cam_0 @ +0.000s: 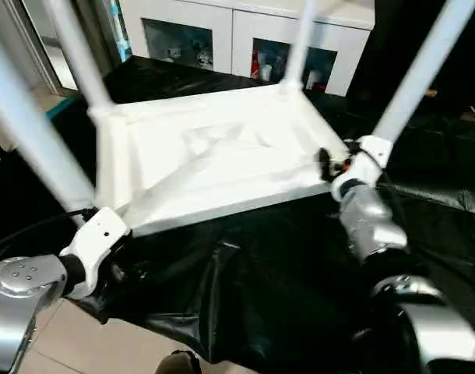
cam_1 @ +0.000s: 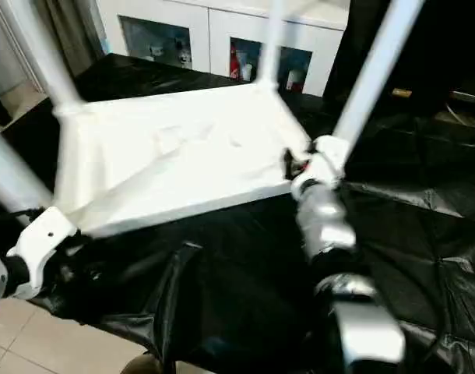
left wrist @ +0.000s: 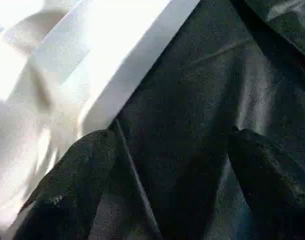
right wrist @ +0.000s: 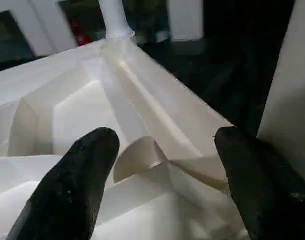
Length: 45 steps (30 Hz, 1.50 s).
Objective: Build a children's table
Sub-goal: Move table base, then rotate table base
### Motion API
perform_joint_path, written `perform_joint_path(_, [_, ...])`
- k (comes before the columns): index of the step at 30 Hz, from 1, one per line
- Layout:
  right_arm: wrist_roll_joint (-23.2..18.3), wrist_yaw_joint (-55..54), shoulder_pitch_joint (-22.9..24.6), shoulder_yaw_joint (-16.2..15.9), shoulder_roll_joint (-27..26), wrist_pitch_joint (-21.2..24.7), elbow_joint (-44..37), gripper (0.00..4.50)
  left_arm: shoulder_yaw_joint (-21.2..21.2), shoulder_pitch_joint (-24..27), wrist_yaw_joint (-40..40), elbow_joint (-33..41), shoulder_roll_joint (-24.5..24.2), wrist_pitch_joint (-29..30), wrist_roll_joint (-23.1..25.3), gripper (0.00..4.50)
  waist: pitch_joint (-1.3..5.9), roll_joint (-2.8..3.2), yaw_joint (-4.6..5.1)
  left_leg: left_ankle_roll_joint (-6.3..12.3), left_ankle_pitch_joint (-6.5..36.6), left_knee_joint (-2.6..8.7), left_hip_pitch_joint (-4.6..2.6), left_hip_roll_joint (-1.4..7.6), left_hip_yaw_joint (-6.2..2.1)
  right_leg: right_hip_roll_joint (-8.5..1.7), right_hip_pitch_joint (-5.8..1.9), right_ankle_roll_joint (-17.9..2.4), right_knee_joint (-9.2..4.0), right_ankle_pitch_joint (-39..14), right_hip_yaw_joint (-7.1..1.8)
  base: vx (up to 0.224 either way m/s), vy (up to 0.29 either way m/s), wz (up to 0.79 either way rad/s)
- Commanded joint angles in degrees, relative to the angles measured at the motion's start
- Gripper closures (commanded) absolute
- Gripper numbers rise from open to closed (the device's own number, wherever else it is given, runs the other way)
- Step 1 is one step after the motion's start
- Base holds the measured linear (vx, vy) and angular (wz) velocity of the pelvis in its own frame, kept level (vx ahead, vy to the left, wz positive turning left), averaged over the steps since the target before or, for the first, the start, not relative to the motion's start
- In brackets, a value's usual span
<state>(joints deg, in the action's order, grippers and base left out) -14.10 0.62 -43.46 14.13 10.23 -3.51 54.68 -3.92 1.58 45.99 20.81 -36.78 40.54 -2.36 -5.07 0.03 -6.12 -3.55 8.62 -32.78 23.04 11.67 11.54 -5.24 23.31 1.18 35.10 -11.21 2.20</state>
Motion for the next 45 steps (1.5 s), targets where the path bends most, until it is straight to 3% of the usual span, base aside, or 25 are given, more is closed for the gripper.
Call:
perform_joint_path(1, [-0.28, -2.12, -0.87, 3.91, 4.19, -2.76, 1.50, 0.95, -2.07, 0.11, -1.48, -1.02, -0.14, -1.18, 0.67, 0.13, 4.60, 0.75, 0.53, -2.04, 14.12, 3.39, -2.23, 0.81, -0.39, -1.42, -1.57, -9.78, -3.36, -6.11, -1.56, 0.000, 0.000, 0.00])
perform_joint_path(6, [0.50, -0.60, -0.91, 4.66, 8.84, -4.26, 4.79, 0.95, -5.69, 3.79, 0.23, -0.75, -0.45, -4.51, -2.54, 0.04, 4.96, 0.53, 0.27, -0.68, 11.02, 2.77, -1.68, 0.61, -0.36, -1.07, -2.05, -10.73, -2.69, -1.70, -1.33, 0.000, 0.000, 0.00])
perform_joint_path(8, [0.62, 0.08, -0.73, 4.56, 9.69, -4.73, 5.38, 0.95, -6.98, 4.79, 0.85, -1.19, -0.49, -6.03, -3.58, 0.04, 4.96, 0.49, 0.33, -0.43, 11.77, 2.71, -1.63, 0.61, -0.40, -1.12, -2.01, -10.96, -2.73, -2.35, -1.27, 0.000, 0.000, 0.00])
perform_joint_path(10, [1.09, 2.37, 0.29, 3.47, 10.50, -5.91, 5.71, 0.95, -11.01, 6.80, 2.90, -3.44, -0.46, -10.38, -6.44, 0.04, 4.92, 0.49, 0.72, -0.09, 13.47, 2.63, -1.63, 0.56, -0.36, -1.14, -1.89, -11.30, -2.96, -4.19, -1.27, 0.000, 0.000, 0.00])
perform_joint_path(12, [1.25, 5.96, 2.91, 2.28, 9.72, -6.77, 3.38, 0.95, -15.24, 6.26, 2.73, -6.74, 0.88, -15.28, -8.67, 0.04, 4.83, 0.41, 1.16, 0.00, 15.53, 2.75, -1.62, 0.61, -0.39, -1.30, -1.93, -11.20, -3.37, -6.74, -1.39, 0.000, 0.000, 0.00])
perform_joint_path(14, [1.50, 6.98, 4.42, 1.61, 9.14, -7.28, 1.68, 0.95, -16.28, 4.81, 1.80, -7.72, 2.20, -16.89, -9.50, 0.04, 4.81, 0.51, 1.27, -0.18, 16.47, 2.89, -1.84, 0.81, -0.49, -1.28, -1.82, -11.28, -3.47, -7.43, -1.37, 0.000, 0.000, 0.00])
perform_joint_path(15, [1.84, 7.52, 5.75, 1.09, 8.64, -7.82, 0.38, 0.95, -16.92, 3.46, 1.17, -8.19, 3.46, -17.79, -10.47, 0.04, 4.91, 0.18, 1.28, -0.32, 17.14, 2.91, -1.92, 0.89, -0.50, -1.29, -1.86, -11.40, -3.51, -8.27, -1.38, 0.000, 0.000, 0.00])
perform_joint_path(17, [2.16, 8.18, 8.53, 0.31, 7.46, -8.53, -2.44, 0.95, -17.43, 0.99, 0.06, -8.84, 5.83, -19.09, -12.23, 0.04, 5.06, 0.73, 1.12, -0.82, 18.02, 2.97, -2.20, 1.01, -0.56, -1.44, -1.70, -11.51, -3.51, -8.70, -1.49, 0.000, 0.000, 0.00])
perform_joint_path(19, [2.60, 7.81, 11.21, -0.34, 6.46, -9.65, -4.51, 0.95, -16.14, -0.52, 0.11, -9.02, 7.36, -19.54, -14.16, 0.04, 5.06, 0.46, 1.16, -1.10, 18.99, 3.10, -2.00, 1.06, -0.69, -1.53, -1.76, -11.23, -3.51, -9.88, -1.45, 0.000, 0.000, 0.00])
perform_joint_path(21, [2.94, 6.54, 13.87, -0.52, 5.60, -10.30, -6.53, 0.95, -14.81, -2.59, 0.15, -10.05, 9.01, -19.84, -15.85, 0.04, 5.10, 0.58, 1.03, -1.47, 19.90, 2.88, -2.39, 0.99, -0.52, -1.51, -1.38, -10.73, -3.71, -11.42, -1.60, 0.000, 0.000, 0.00])
perform_joint_path(27, [2.94, 2.92, 19.75, 0.36, 3.17, -8.61, -11.76, 0.95, -11.39, -9.20, -0.83, -17.37, 12.81, -24.49, -14.29, 0.04, 5.20, 0.87, 1.39, -2.14, 20.97, 3.07, -2.12, 0.84, -0.88, -1.53, -1.53, -8.72, -3.95, -14.22, -1.56, 0.000, 0.000, 0.00])
perform_joint_path(30, [3.67, 2.07, 21.31, -0.59, 2.18, -7.17, -14.41, 0.95, -10.72, -12.80, -1.30, -20.28, 15.28, -25.23, -15.49, 0.04, 5.21, 0.59, 1.49, -2.00, 20.41, 3.00, -2.03, 0.70, -0.77, -1.46, -1.59, -8.34, -4.11, -14.18, -1.60, 0.000, 0.000, 0.00])
perform_joint_path(33, [5.28, 0.49, 20.44, -1.64, 2.59, -5.66, -12.93, 0.95, -9.55, -14.35, -0.29, -20.33, 16.25, -24.19, -17.66, 0.04, 5.48, 0.55, 1.76, -2.06, 18.62, 3.00, -1.69, 0.77, -0.91, -1.62, -1.89, -9.02, -3.66, -12.48, -1.43, 0.000, 0.000, 0.00])
perform_joint_path(35, [7.04, 0.44, 17.73, -3.40, 3.37, -2.03, -8.22, 0.95, -7.38, -15.51, 1.46, -20.69, 16.82, -23.41, -18.76, 0.04, 5.47, -0.04, 2.05, -1.70, 18.22, 2.81, -1.74, 0.69, -0.76, -1.53, -1.85, -9.46, -3.64, -12.31, -1.41, 0.000, 0.000, 0.00])
perform_joint_path(36, [7.63, 1.07, 16.78, -4.19, 3.46, -1.08, -6.86, 0.95, -6.62, -15.78, 2.21, -20.62, 17.00, -22.82, -19.16, 0.04, 5.57, 0.23, 2.15, -1.43, 17.55, 2.68, -1.85, 0.61, -0.72, -1.48, -1.83, -10.21, -3.50, -11.88, -1.38, 0.000, 0.000, 0.00])
perform_joint_path(37, [8.31, 1.75, 15.98, -5.08, 3.47, -0.27, -5.98, 0.95, -5.81, -16.05, 3.06, -20.58, 17.12, -22.19, -19.67, 0.04, 5.55, -0.10, 2.30, -1.09, 16.87, 2.51, -1.71, 0.65, -0.58, -1.57, -1.89, -10.43, -3.51, -11.02, -1.47, 0.000, 0.000, 0.00])
perform_joint_path(40, [8.97, 3.26, 14.77, -6.15, 3.24, 0.61, -5.17, 0.95, -4.25, -16.24, 5.26, -19.69, 17.12, -20.32, -20.91, 0.04, 5.65, -0.04, 2.31, -0.41, 15.25, 2.37, -1.65, 0.70, -0.54, -1.65, -1.99, -10.93, -3.24, -9.47, -1.48, 0.000, 0.000, 0.00])
perform_joint_path(42, [10.50, 5.14, 12.17, -7.94, 3.12, 2.03, -2.72, 0.95, -0.66, -15.52, 9.37, -16.43, 16.21, -16.48, -23.24, 0.04, 5.84, -0.11, 2.19, 0.34, 12.96, 2.27, -1.66, 0.85, -0.54, -1.65, -2.19, -12.04, -2.77, -6.80, -1.39, 0.000, 0.000, 0.00])
perform_joint_path(45, [12.42, 4.85, 9.58, -9.38, 3.25, 2.82, 0.95, 0.95, 1.87, -15.50, 12.00, -14.71, 15.72, -14.03, -25.79, 0.04, 5.62, -0.13, 2.29, 0.34, 13.60, 2.25, -1.78, 0.81, -0.37, -1.51, -2.04, -12.60, -2.89, -7.23, -1.41, 0.000, 0.000, 0.00])
